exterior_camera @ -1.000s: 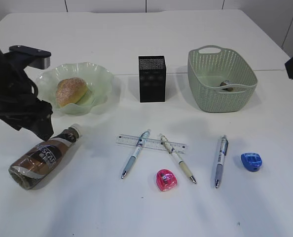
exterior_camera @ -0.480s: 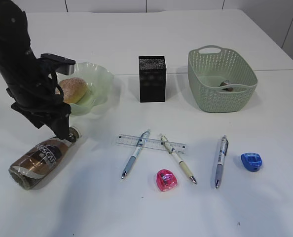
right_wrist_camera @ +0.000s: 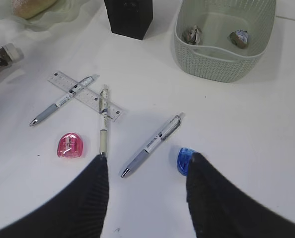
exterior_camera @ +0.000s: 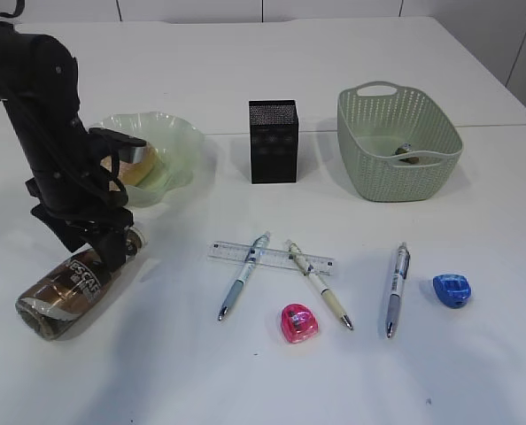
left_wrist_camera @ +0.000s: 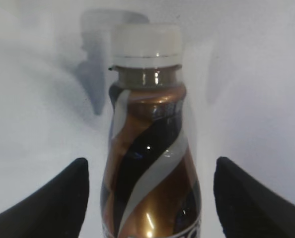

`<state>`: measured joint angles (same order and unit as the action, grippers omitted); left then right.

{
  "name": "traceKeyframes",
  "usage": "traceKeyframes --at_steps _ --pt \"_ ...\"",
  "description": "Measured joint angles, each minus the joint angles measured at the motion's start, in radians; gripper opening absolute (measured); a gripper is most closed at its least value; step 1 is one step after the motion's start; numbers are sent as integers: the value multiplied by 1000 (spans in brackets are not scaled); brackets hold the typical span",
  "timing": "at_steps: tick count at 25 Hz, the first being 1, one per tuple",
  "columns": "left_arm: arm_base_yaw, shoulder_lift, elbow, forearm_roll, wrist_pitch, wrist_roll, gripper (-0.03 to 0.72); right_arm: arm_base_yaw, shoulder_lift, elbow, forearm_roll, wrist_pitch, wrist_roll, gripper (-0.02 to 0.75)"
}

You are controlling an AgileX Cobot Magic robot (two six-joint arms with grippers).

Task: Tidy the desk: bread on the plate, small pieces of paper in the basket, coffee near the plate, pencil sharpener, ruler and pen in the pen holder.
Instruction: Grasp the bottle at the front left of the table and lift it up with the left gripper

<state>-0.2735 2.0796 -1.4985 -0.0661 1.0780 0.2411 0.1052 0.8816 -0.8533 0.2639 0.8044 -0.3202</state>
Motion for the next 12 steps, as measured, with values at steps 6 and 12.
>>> traceKeyframes --at_steps 6,12 --pt "2 20 -1 2 -12 0 552 0 0 0 1 0 0 407" --pt "2 58 -12 2 -5 0 552 0 0 0 2 0 -1 406"
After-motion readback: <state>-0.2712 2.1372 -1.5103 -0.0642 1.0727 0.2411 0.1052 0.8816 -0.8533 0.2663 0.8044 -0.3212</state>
